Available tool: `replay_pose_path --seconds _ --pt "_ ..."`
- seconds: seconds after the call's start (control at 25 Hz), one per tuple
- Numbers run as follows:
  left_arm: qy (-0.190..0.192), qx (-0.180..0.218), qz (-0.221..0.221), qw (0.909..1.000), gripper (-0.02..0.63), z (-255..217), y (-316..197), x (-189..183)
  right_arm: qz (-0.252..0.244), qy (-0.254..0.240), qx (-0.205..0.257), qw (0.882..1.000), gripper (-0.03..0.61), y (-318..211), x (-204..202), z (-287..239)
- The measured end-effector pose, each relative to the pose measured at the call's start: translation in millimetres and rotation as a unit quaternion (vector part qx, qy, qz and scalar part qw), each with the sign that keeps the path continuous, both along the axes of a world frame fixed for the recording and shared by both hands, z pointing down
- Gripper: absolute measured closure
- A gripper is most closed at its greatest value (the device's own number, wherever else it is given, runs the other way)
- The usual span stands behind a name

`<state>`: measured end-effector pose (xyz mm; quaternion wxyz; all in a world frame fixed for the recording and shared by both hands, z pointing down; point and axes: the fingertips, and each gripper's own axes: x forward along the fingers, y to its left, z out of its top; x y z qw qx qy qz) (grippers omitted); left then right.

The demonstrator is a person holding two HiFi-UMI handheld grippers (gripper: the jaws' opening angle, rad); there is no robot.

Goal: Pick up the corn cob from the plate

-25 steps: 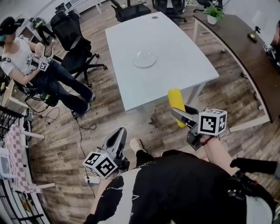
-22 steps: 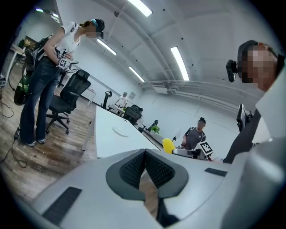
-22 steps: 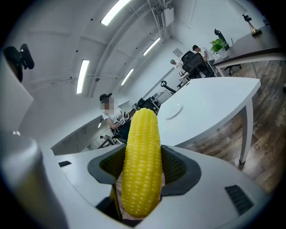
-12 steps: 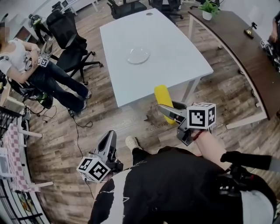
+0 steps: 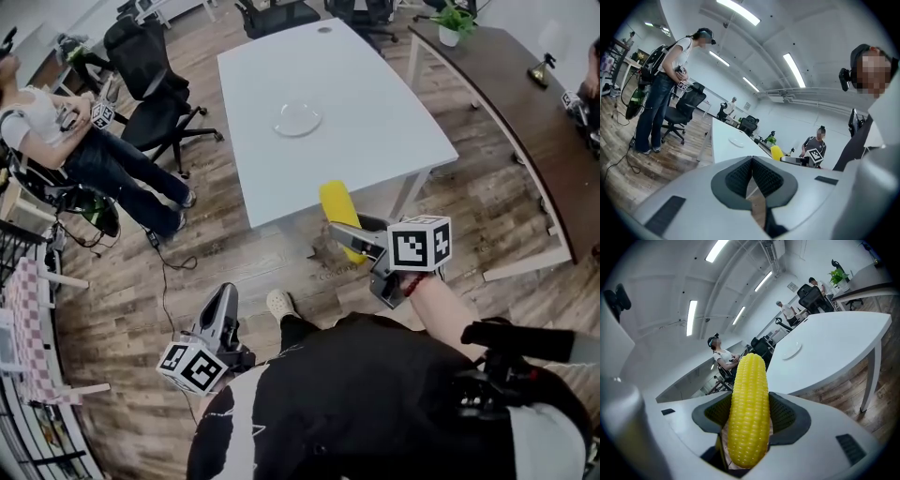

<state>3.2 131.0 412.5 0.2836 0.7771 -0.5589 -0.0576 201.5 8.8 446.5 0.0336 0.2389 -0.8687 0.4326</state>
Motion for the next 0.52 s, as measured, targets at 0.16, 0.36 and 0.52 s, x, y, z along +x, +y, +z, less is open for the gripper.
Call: replay_pose_path --seconds 0.16,0.36,0.52 --pt "0.000 0.000 0.002 1.0000 0.601 -0.6 -3.1 3.0 -0.002 -0.005 -0.004 1.000 0.331 -1.7 1.4 -0.4" --pt "0.001 0.002 0.003 1.0000 0.601 0.0 -5.0 3.9 -0.006 -0.013 -0.015 1.000 0.331 -1.0 1.3 2.9" --pt "0.003 0.002 0.004 1.0000 0.601 -0.1 -5.9 2.9 -0.003 -0.020 -0.025 0.999 0.331 -0.5 2.8 3.9"
